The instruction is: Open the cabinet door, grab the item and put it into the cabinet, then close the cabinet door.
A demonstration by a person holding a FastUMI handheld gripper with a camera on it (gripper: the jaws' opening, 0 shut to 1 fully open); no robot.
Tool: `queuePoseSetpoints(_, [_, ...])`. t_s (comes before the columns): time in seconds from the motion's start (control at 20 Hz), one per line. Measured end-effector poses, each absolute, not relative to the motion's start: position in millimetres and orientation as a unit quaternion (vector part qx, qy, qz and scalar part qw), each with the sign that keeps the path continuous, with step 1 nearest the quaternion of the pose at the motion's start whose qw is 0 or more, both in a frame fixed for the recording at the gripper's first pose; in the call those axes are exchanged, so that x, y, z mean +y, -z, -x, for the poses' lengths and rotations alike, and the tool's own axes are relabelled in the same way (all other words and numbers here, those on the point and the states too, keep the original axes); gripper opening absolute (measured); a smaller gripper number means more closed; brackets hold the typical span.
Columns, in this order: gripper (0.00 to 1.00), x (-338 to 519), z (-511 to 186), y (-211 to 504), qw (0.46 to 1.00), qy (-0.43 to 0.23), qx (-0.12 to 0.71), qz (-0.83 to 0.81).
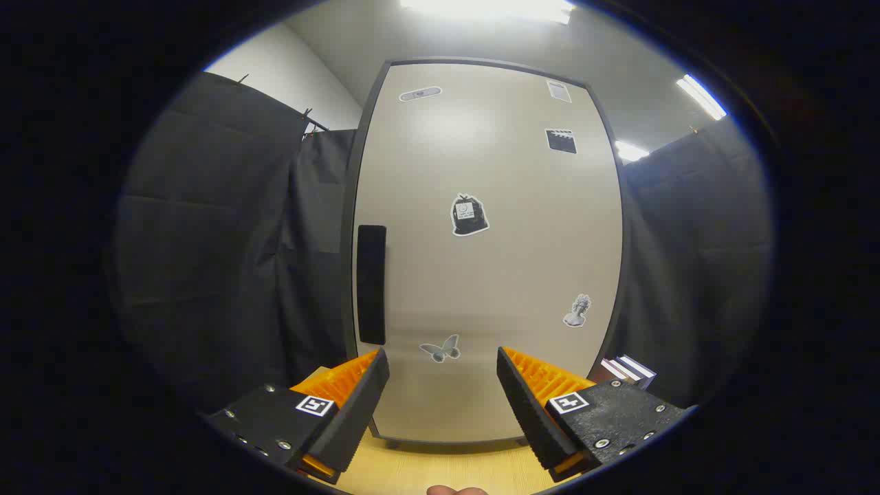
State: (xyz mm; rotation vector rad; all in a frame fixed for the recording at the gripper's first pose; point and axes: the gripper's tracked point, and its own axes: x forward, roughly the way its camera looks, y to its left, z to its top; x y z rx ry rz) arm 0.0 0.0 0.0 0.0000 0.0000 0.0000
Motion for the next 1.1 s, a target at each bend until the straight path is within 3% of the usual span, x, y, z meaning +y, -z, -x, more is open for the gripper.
queuePoseSetpoints(1.1, [0.98,-18,-12,16,1.000,0.013,0.015,-0.017])
